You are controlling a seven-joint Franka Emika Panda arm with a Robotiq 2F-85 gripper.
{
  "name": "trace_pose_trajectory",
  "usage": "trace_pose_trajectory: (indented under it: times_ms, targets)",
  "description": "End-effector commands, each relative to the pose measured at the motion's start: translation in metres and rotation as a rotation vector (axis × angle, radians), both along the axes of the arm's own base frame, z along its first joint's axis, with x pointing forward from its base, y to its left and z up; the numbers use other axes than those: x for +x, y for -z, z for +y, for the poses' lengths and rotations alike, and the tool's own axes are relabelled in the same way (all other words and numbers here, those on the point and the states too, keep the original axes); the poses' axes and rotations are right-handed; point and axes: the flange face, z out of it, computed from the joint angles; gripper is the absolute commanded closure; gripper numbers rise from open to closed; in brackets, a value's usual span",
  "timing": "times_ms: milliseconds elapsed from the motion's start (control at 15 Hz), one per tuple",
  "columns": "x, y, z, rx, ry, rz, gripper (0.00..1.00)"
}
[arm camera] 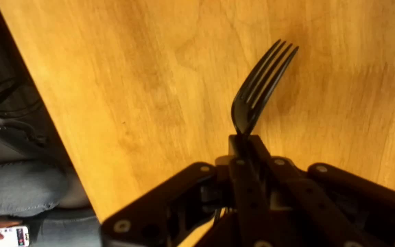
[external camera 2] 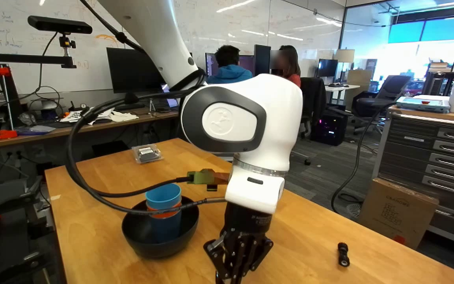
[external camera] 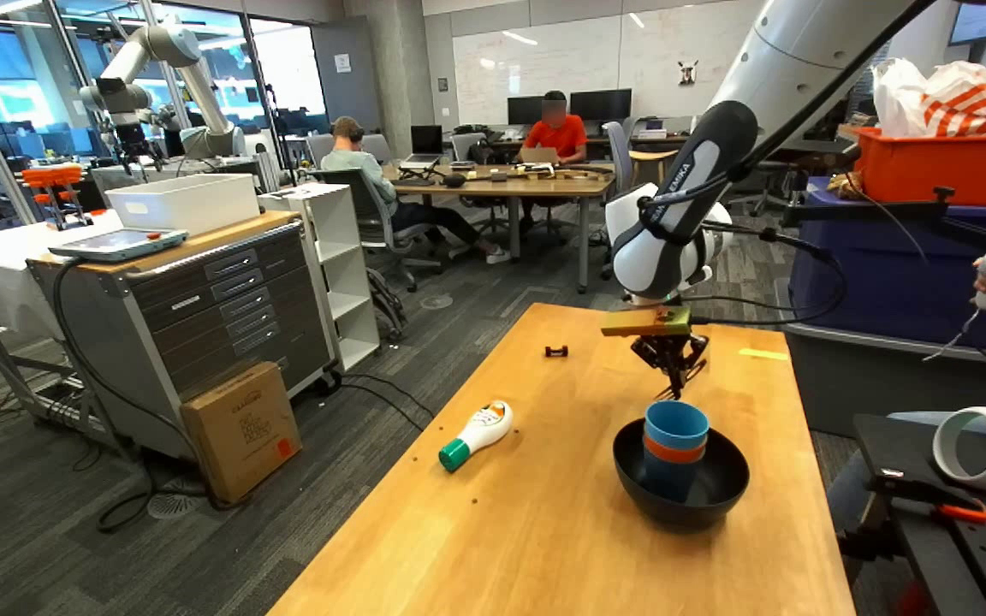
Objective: Stack up the cups inside the black bowl then put the fork inside the blue cup
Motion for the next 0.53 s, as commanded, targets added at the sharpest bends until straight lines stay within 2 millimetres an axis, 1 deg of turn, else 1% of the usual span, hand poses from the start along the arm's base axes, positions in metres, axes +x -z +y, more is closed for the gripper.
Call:
trace_pose_trajectory:
  times_ms: [0,67,267,400,467]
  targets:
    - [-0.006,-0.043,0.013,-0.053,-0.101,0.096,0.97]
    - [-0.005,-0.052,0.016,-0.07,-0.128,0.114,0.97]
    - [-0.001,-0.091,0.029,-0.163,-0.217,0.108,0.97]
    - [0.002,-0.118,0.046,-0.241,-0.307,0.083,0.97]
    - [0.001,-0.133,0.061,-0.277,-0.367,0.074,0.97]
